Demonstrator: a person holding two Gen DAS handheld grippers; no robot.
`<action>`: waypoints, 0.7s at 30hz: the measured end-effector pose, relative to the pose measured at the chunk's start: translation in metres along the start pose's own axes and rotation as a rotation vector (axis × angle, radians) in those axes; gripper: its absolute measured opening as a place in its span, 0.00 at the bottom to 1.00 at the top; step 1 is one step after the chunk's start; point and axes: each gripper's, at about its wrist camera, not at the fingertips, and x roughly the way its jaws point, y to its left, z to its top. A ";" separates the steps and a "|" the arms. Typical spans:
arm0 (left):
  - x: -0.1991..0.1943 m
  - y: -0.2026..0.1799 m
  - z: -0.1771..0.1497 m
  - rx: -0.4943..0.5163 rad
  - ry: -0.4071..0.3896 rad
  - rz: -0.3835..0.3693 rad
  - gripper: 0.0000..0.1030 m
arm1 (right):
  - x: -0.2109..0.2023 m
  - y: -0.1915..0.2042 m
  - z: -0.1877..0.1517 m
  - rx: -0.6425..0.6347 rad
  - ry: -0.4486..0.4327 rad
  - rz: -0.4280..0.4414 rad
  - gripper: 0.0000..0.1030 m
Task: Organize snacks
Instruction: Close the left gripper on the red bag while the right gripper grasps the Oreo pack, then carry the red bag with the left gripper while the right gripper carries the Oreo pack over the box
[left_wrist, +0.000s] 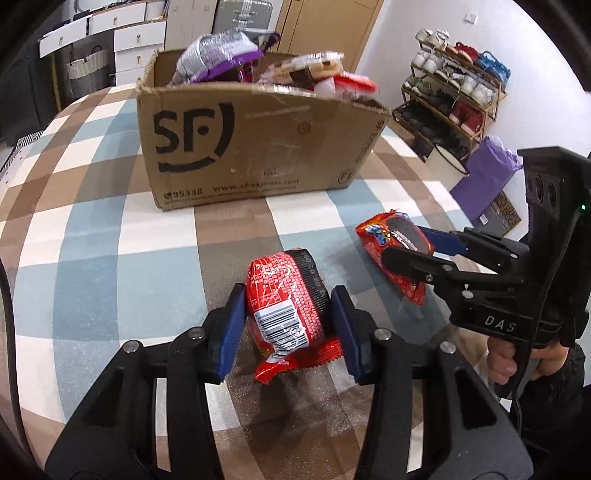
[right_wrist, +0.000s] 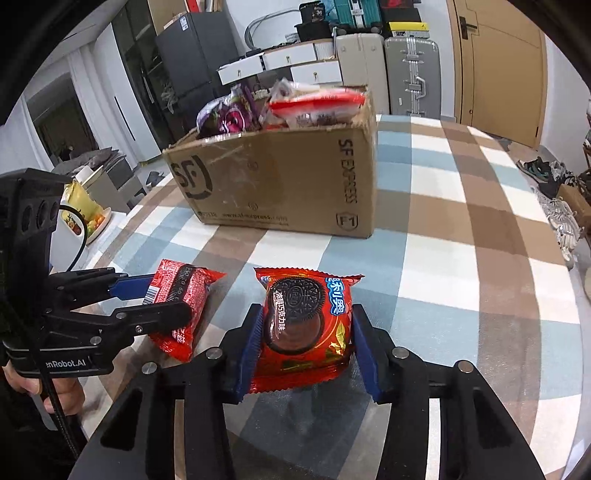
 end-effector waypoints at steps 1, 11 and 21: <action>-0.003 0.001 0.001 0.001 -0.005 -0.003 0.42 | -0.002 0.000 0.001 0.003 -0.007 0.000 0.46; -0.032 0.004 0.018 0.018 -0.079 0.001 0.42 | -0.026 0.001 0.015 0.009 -0.073 -0.004 0.46; -0.056 0.011 0.048 0.018 -0.148 0.014 0.42 | -0.041 0.006 0.038 -0.006 -0.124 -0.006 0.45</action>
